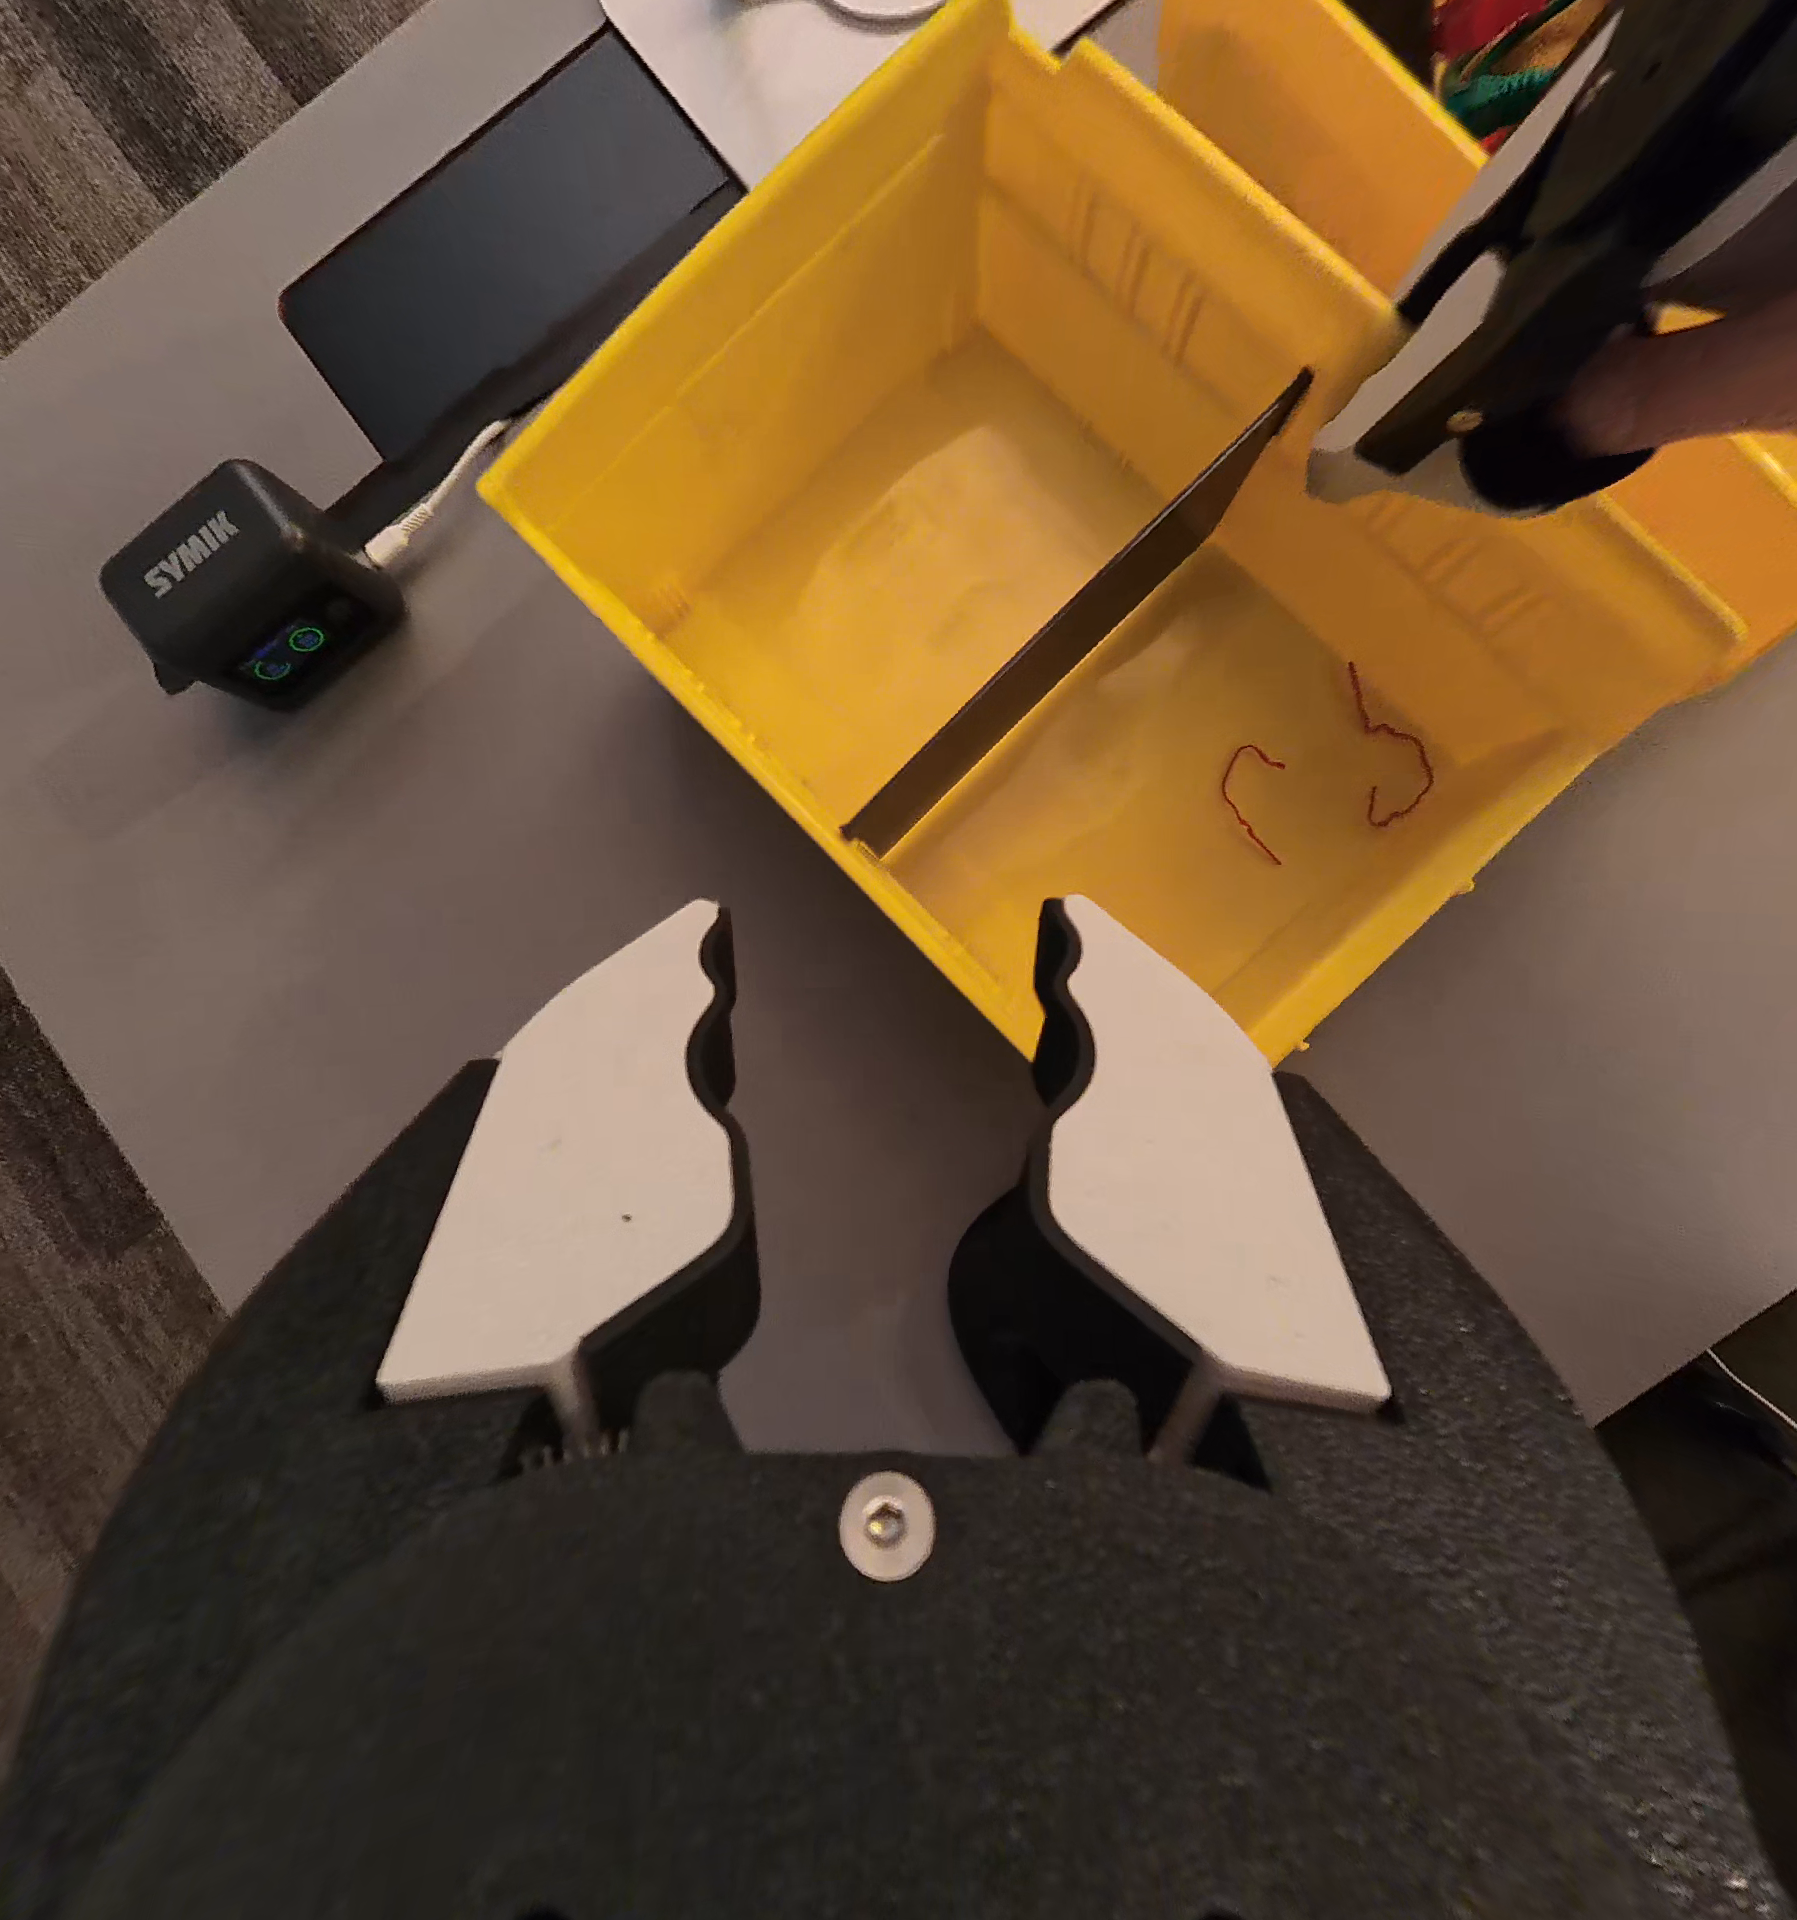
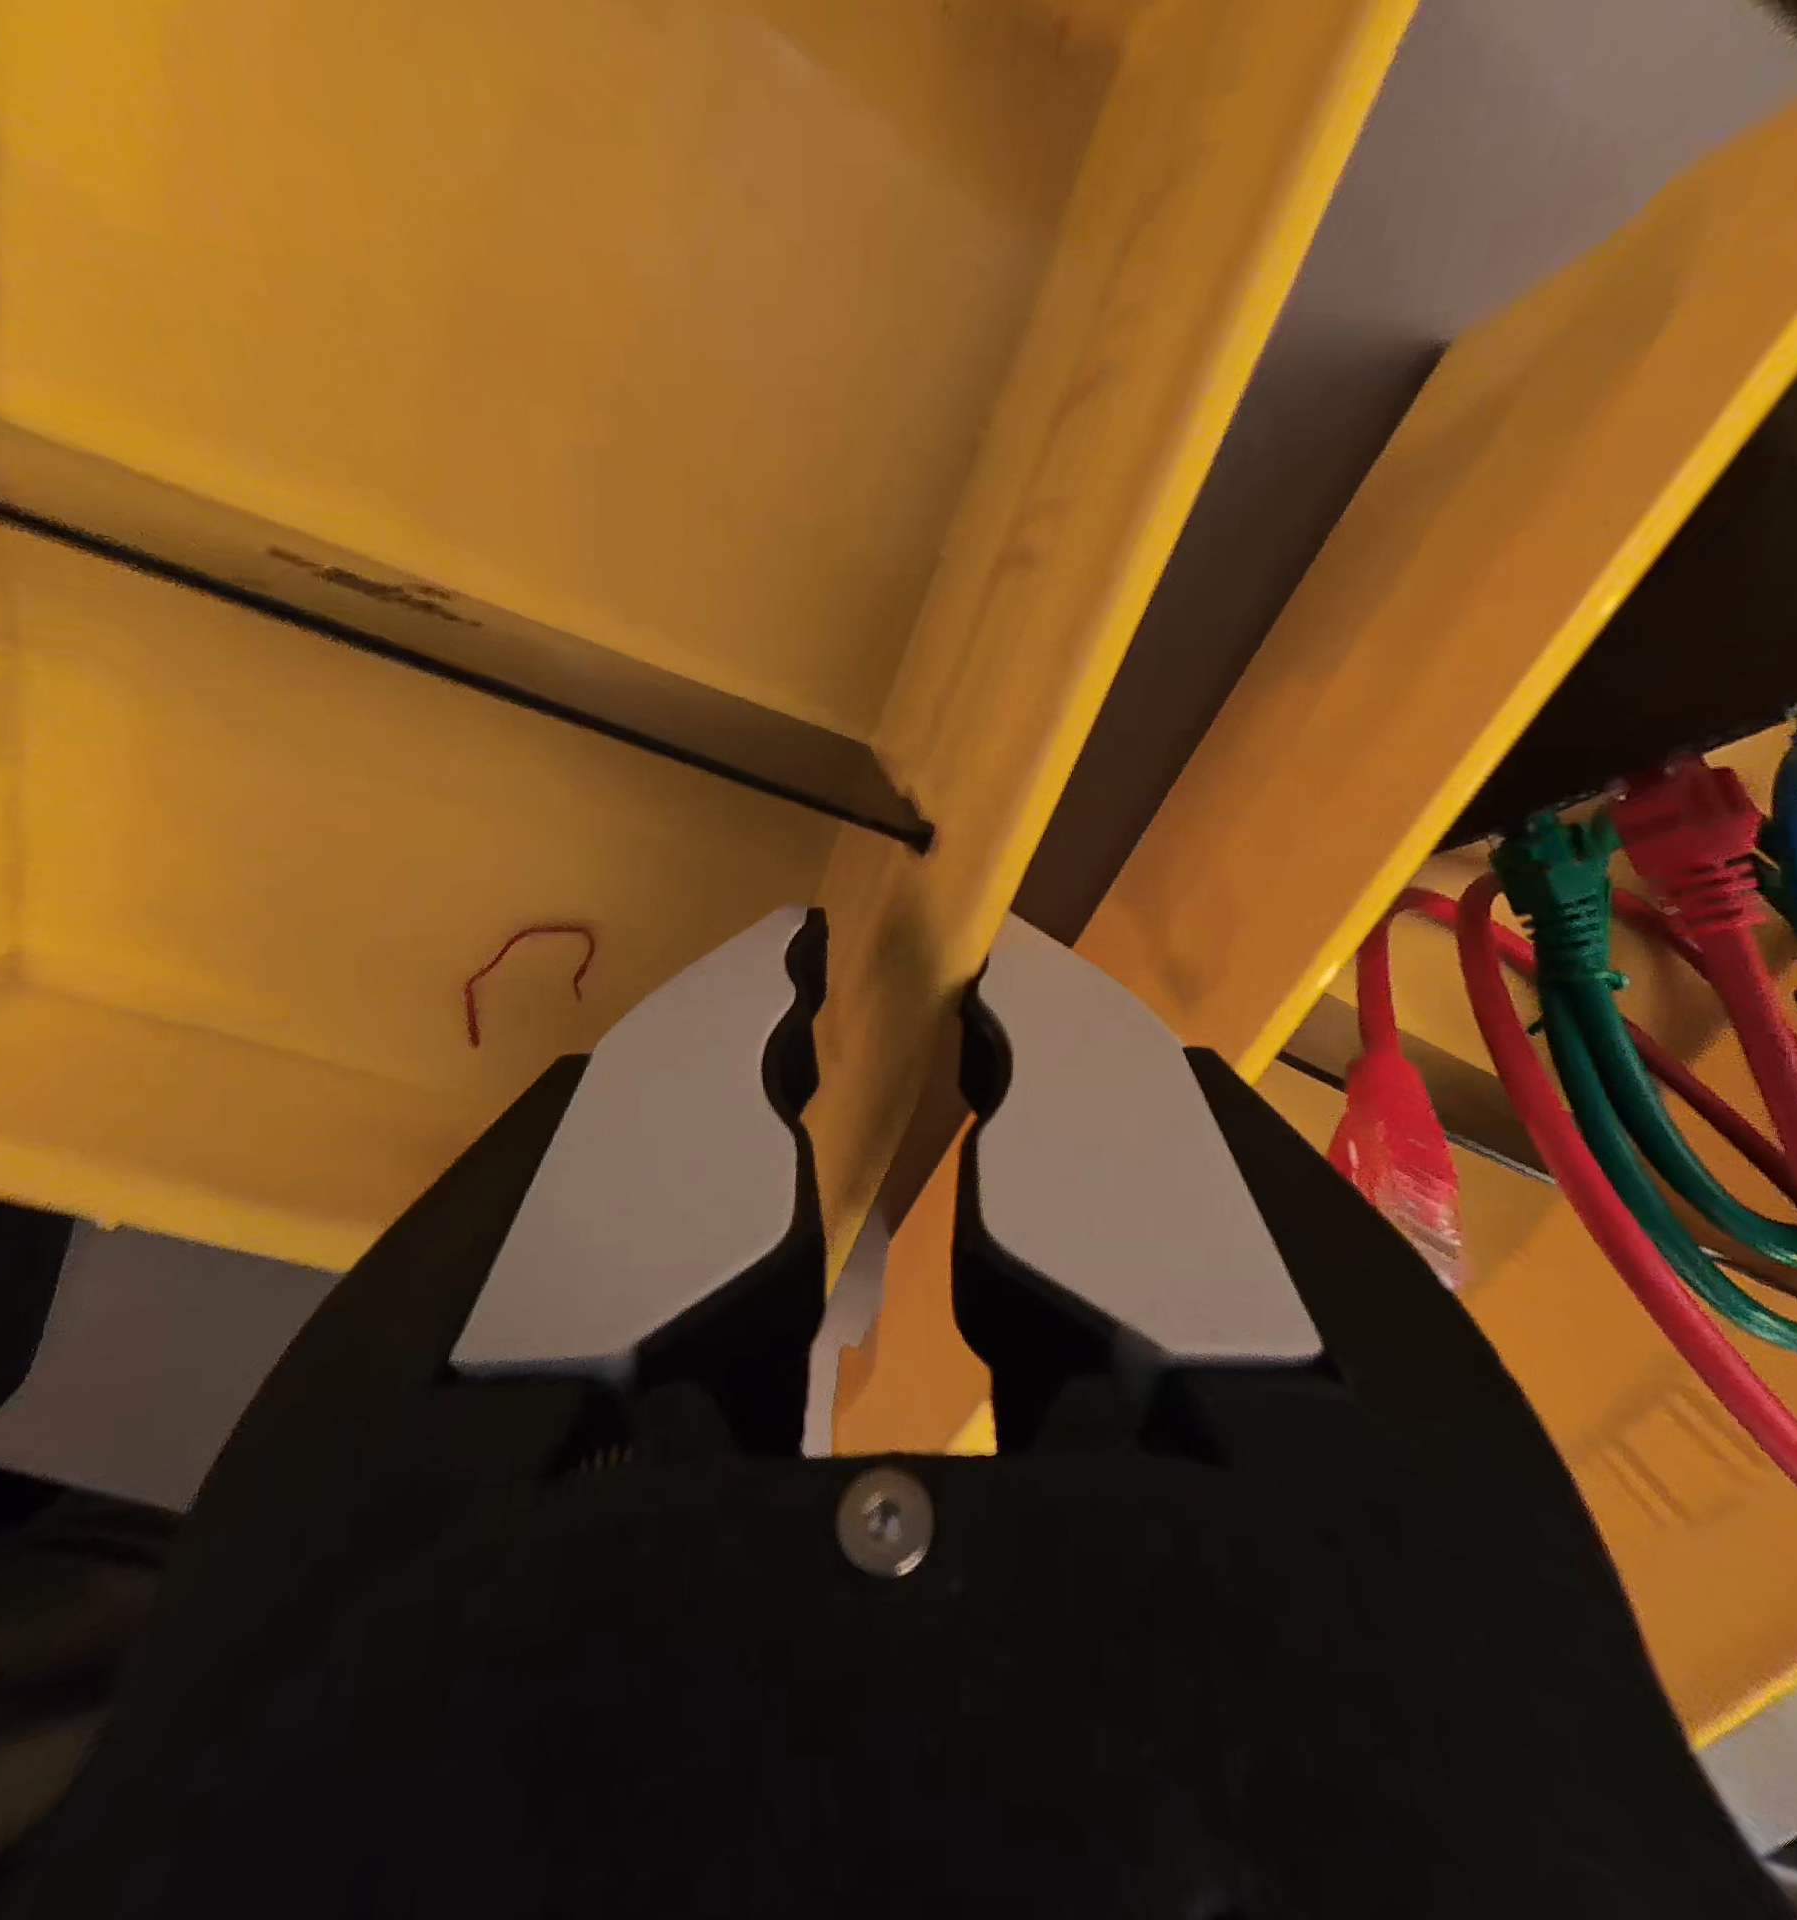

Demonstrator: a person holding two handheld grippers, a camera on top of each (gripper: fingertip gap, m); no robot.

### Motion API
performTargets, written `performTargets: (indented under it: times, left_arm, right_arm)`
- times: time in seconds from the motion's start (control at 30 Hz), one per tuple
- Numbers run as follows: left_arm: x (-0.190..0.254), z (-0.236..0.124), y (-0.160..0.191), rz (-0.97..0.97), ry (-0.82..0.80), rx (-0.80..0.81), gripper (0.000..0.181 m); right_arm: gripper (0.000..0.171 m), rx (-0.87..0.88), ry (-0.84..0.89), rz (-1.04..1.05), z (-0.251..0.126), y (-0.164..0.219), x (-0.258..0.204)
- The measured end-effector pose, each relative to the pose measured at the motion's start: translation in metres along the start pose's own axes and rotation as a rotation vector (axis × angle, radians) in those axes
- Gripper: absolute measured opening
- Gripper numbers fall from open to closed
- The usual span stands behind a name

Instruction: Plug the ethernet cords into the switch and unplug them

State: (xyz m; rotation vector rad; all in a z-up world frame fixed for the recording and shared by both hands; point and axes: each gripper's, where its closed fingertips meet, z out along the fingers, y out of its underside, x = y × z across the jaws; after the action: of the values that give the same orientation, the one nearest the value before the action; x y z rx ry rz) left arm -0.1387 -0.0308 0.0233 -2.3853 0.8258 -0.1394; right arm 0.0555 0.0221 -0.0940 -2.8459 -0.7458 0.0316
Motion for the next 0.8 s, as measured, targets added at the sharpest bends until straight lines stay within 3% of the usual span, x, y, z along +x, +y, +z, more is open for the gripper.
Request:
performTargets:
  times: [0.1, 0.23, 0.6, 0.73, 0.8]
  left_arm:
    - [0.002, -0.004, -0.003, 0.005, 0.009, 0.028, 0.055]
    - [0.004, -0.005, 0.000, 0.018, 0.010, 0.017, 0.055]
    - [0.008, -0.008, -0.004, 0.047, -0.005, 0.031, 0.053]
    - [0.008, -0.010, -0.005, 0.043, -0.007, 0.048, 0.051]
    - [0.007, -0.011, -0.005, 0.042, -0.012, 0.047, 0.051]
  right_arm:
    - [0.018, 0.018, 0.005, 0.054, 0.005, -0.006, 0.002]
    - [0.020, -0.119, -0.083, 0.137, 0.020, 0.014, -0.008]
    - [0.029, -0.083, -0.006, 0.006, 0.029, 0.003, -0.007]
    - [0.022, -0.097, 0.014, -0.015, 0.031, -0.001, -0.003]
    - [0.007, -0.096, -0.067, 0.012, 0.030, -0.004, -0.010]
